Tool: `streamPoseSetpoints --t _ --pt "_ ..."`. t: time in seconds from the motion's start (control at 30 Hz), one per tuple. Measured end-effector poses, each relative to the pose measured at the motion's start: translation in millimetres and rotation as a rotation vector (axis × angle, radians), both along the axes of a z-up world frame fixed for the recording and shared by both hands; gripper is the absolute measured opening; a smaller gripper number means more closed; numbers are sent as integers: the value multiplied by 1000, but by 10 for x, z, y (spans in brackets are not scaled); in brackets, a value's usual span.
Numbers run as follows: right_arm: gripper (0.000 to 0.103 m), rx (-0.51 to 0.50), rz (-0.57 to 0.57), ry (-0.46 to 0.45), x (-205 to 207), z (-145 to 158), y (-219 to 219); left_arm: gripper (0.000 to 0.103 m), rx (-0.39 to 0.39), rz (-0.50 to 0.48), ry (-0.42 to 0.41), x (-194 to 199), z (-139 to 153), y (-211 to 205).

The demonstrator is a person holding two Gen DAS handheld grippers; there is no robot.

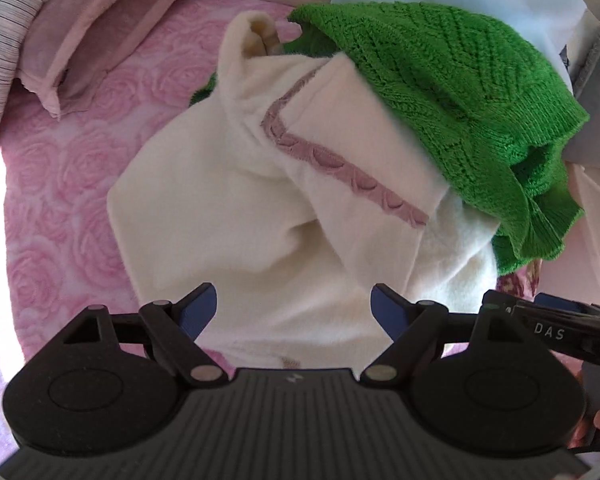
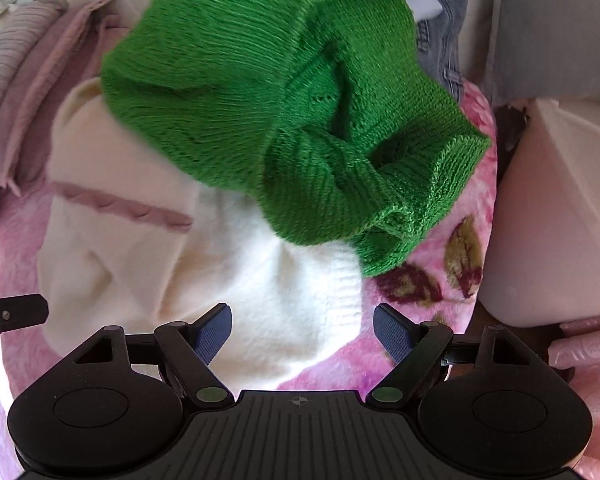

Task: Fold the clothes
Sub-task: 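Reach both grippers down to the cream-white sweater under the green sweater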

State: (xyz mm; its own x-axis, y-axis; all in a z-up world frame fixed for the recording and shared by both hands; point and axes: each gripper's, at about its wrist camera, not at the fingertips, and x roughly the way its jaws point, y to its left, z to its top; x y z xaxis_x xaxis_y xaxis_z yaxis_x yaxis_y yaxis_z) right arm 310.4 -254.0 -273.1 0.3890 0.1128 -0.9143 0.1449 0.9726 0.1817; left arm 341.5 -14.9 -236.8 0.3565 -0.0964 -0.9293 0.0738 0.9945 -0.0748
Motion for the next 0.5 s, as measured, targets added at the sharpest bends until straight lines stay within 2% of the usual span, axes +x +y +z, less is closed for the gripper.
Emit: streamPoseSetpoints --t 0.2,0.43,0.47,0.5 --pt "82 5 -13 43 164 -253 -86 82 -56 3 -5 269 -161 -74" --pt "82 50 -15 38 214 -664 -150 80 -253 84 -38 573 -449 -43" --pt "82 64 -12 37 215 -718 -155 70 -290 93 -38 597 -492 -20" --pt "81 85 -5 32 211 -761 -157 46 -327 102 -39 620 -536 2"
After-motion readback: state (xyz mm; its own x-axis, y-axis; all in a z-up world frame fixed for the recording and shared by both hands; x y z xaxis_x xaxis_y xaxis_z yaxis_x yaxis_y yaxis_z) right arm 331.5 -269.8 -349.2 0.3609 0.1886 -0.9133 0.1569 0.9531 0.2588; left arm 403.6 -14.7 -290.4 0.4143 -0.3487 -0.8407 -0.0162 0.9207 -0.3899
